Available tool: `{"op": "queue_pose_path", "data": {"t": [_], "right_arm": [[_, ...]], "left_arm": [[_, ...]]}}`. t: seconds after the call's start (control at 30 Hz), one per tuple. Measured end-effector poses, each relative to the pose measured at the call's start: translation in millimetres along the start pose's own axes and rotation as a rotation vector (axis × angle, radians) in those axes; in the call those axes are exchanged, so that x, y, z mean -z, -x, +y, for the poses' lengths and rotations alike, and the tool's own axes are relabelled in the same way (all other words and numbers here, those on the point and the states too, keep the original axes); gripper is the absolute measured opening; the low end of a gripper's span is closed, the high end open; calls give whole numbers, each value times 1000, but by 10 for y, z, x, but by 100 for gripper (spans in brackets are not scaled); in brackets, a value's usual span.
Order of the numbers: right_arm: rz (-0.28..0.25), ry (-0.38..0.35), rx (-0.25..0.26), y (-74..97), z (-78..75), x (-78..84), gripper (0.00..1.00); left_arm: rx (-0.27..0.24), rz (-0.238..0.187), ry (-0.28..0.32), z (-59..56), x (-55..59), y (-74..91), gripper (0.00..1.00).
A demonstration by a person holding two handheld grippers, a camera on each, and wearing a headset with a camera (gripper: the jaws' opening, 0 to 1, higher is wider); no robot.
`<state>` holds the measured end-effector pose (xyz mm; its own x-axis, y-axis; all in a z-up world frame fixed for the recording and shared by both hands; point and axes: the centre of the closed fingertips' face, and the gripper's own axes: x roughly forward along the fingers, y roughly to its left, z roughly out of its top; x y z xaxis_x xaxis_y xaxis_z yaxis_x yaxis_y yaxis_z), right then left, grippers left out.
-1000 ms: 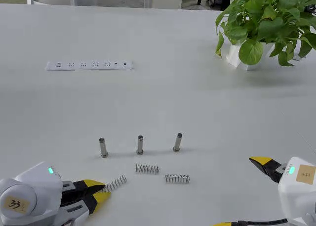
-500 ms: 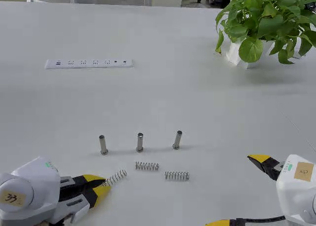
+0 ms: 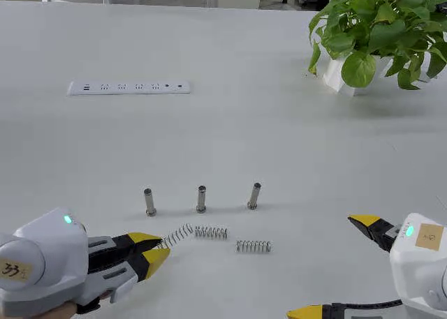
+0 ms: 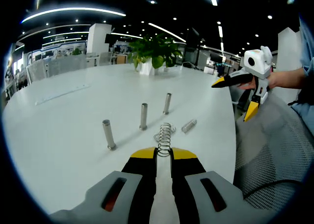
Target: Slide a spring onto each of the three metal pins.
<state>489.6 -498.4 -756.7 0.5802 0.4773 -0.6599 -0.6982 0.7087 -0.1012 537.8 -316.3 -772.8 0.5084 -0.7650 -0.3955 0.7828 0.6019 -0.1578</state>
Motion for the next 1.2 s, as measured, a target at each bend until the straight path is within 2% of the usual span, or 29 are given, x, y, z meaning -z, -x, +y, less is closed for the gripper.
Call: {"op": "queue_pose_path", "data": {"t": [0.27,0.37,0.57,0.73,0.83,0.93,1.03,1.1,1.2], "right_arm": [[-37,-40,-14,-24,-8,-107,99],[-66,-75,-28,-26,9,-181,98],[-100,-109,-56,-39,36,-282,97],[-106,-97,-91,-53,98,-328,95],[-149,-137,-138,-46,173,-435,91],[-194,-193,-187,-22,227,-545,82],[-245,-278,-225,13,232,-662,74],[-269,-308,-240,29,224,-705,70],[-307,-369,-290,62,249,-780,62]], "left_arm": [[48,-46,-7,-203,-237,6,6],[68,-67,-11,-302,-326,13,6],[102,-96,-17,-447,-436,25,6],[129,-115,-16,-579,-514,29,6],[143,-121,-13,-636,-536,25,6],[157,-129,-9,-677,-553,21,6],[171,-134,-10,-726,-570,17,6],[174,-134,-16,-743,-574,13,6],[182,-142,-12,-772,-590,14,6]]}}
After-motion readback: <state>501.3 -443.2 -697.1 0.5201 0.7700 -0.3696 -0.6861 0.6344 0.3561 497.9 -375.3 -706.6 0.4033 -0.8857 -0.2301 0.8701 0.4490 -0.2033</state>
